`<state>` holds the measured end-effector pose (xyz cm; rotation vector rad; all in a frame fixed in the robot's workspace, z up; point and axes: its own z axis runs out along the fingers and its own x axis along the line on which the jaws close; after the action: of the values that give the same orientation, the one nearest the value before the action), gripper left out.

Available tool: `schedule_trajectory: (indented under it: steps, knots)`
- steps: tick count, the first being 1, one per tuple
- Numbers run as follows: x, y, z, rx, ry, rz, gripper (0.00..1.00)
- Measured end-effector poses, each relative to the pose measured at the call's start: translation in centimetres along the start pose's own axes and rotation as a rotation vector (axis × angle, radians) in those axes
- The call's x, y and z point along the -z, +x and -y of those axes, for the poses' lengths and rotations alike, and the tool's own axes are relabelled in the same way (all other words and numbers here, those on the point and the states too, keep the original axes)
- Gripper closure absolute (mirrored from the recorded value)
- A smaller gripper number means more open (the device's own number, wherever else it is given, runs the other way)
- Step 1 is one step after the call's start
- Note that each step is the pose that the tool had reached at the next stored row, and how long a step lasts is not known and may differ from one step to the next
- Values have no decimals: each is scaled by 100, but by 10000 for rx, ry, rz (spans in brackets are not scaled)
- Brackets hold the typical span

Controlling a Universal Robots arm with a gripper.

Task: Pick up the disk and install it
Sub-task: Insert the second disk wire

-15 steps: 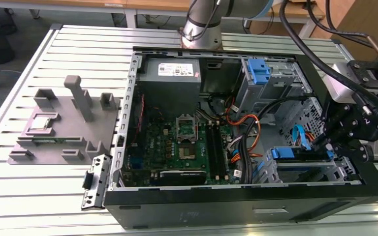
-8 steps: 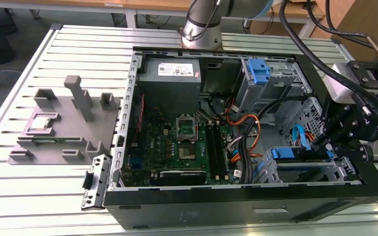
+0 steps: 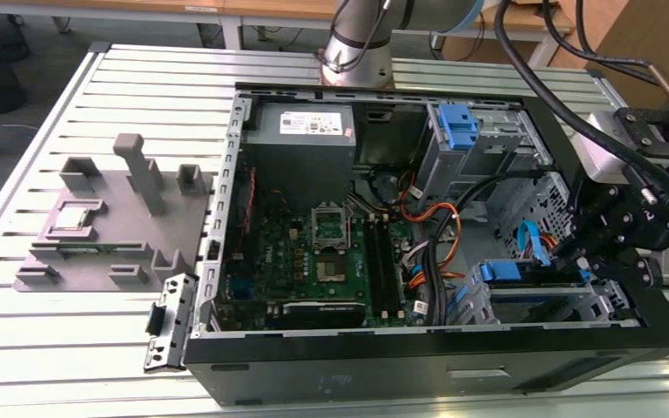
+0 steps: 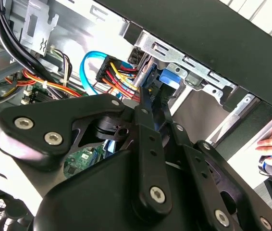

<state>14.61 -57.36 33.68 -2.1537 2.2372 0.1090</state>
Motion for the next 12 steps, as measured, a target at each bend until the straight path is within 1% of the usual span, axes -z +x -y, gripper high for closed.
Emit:
schedule_trajectory:
  steps: [3,4,5,8,9,10,12]
  knots:
    - [-2,-2,0,0,0,-3,76]
    - [-1,-5,0,-1,1,-13,76]
    - [-1,-9,1,-2,0,-45,76]
    - [-1,-22,2,-6,1,-230,76]
    - [-2,-29,1,-7,2,-281,76]
    - [-3,-35,1,-8,3,-311,76]
    - [-4,-48,1,-8,4,-334,76]
